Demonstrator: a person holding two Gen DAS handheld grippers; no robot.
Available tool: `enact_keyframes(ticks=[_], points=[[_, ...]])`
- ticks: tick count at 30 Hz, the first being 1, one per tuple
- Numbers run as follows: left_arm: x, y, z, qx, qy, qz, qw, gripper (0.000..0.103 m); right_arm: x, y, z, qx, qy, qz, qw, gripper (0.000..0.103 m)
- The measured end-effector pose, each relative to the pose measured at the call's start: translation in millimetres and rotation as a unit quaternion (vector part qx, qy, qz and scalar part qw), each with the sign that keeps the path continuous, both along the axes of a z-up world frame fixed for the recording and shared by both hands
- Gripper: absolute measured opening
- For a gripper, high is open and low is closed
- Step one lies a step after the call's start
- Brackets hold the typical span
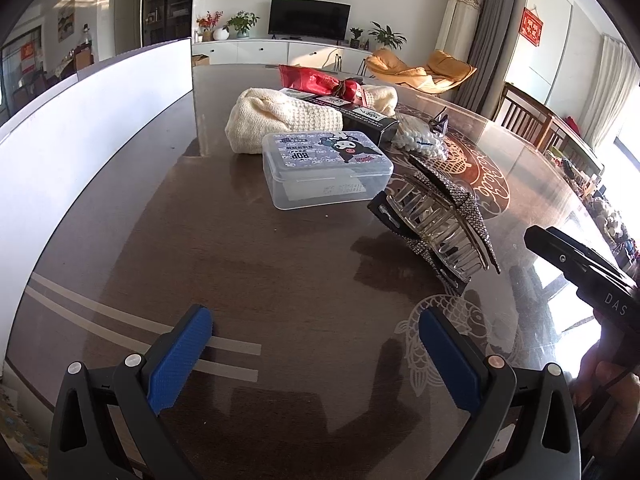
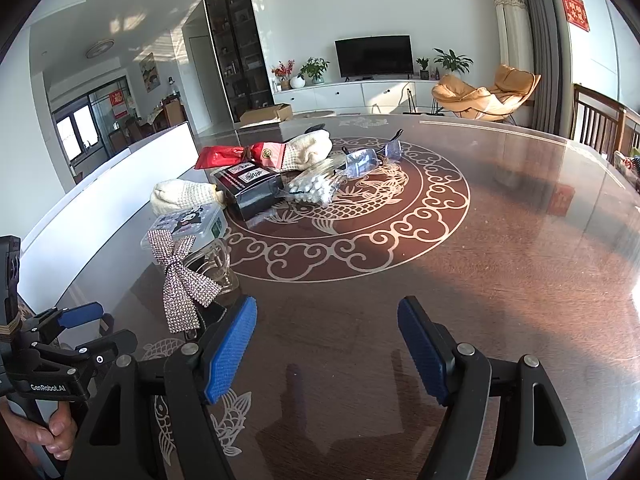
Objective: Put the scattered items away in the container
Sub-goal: 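Close the right gripper on the rhinestone bow hair clip and lift it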
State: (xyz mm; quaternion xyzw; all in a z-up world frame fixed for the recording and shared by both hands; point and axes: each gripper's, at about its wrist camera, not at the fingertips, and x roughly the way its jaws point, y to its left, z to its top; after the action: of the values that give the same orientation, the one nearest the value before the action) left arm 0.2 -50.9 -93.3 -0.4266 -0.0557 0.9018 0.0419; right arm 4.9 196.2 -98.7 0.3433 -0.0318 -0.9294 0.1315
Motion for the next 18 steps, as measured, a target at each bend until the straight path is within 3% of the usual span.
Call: enact_keyframes(ticks=[8, 18], points=[[-9.8, -16.5, 3.4, 0.018, -0.047, 0.006, 0.9987, 0.103, -0.3, -1.3, -0.5, -0.002, -0.001, 0.008, 1.0, 0.075], [-16.4, -7.7, -0.5, -0.043, -0.07, -0.009, 0.9966, 0.103, -1.2, -4.6, -2.0, 0.0, -0.005, 0.019, 1.0, 0.075]])
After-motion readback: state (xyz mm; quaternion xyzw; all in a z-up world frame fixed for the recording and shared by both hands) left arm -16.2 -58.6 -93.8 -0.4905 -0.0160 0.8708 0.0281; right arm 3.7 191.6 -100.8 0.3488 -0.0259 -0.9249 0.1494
